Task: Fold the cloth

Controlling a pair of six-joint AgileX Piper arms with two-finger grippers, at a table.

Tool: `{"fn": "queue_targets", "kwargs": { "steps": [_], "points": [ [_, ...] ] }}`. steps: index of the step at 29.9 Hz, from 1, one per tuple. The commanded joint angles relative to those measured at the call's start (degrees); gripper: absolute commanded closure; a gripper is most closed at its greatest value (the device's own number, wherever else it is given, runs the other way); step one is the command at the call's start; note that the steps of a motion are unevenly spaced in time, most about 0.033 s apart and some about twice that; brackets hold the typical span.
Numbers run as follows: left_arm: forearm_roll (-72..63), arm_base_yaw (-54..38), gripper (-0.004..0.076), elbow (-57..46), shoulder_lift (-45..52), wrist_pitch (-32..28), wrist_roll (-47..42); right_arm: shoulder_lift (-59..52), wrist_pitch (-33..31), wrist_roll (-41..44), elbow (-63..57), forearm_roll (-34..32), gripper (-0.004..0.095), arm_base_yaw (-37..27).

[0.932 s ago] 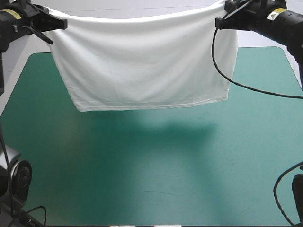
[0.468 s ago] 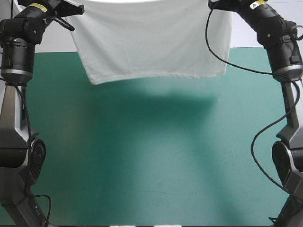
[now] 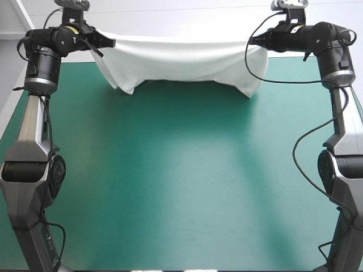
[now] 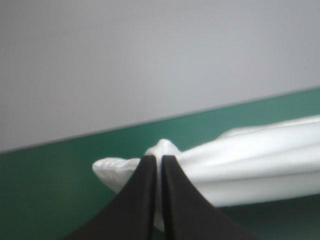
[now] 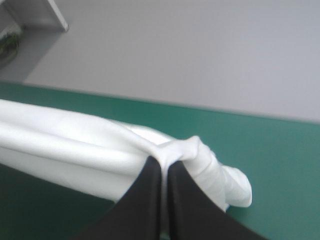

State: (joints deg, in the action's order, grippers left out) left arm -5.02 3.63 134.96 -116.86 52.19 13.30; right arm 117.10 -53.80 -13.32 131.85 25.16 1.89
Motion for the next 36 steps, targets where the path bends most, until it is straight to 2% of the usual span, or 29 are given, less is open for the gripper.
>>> {"fn": "queue_targets", "kwargs": {
  "steps": [1,3,8,9,15,22,30,36],
  "points": [
    [0.07,0.08,0.0703,1.37,0.92,6.12,0.46,-0.96,-7.77,2.61,1.67,-0.29,0.0925,-0.90],
    [-0.56,0.08,0.0704,0.08,0.13,10.80,0.46,-0.04,-14.03,2.75,1.67,-0.80,0.0924,-0.90],
    [-0.71,0.08,0.0704,-4.91,1.00,21.15,0.57,-4.76,-13.93,5.05,-8.68,-3.23,0.0925,-0.38],
    [-0.82,0.08,0.0704,-6.73,1.65,21.60,0.58,-6.68,-13.93,5.05,-12.23,-4.41,0.0925,0.17],
    [-2.69,0.36,0.0705,-24.87,12.03,21.47,0.93,-21.04,-13.81,5.19,-38.07,-11.97,0.0925,2.34],
    [1.27,0.60,0.0704,-51.01,25.58,20.93,1.17,-33.82,-13.81,5.19,-62.77,-13.61,0.0925,2.44],
    [7.05,0.60,0.0704,-74.97,38.29,18.99,-2.56,-42.48,-13.81,4.75,-75.13,-13.21,0.0925,2.44],
    [7.38,0.60,0.0693,-83.29,41.16,10.67,-2.56,-44.61,-13.68,1.13,-77.07,-12.06,0.0889,2.44]
  ]
}}
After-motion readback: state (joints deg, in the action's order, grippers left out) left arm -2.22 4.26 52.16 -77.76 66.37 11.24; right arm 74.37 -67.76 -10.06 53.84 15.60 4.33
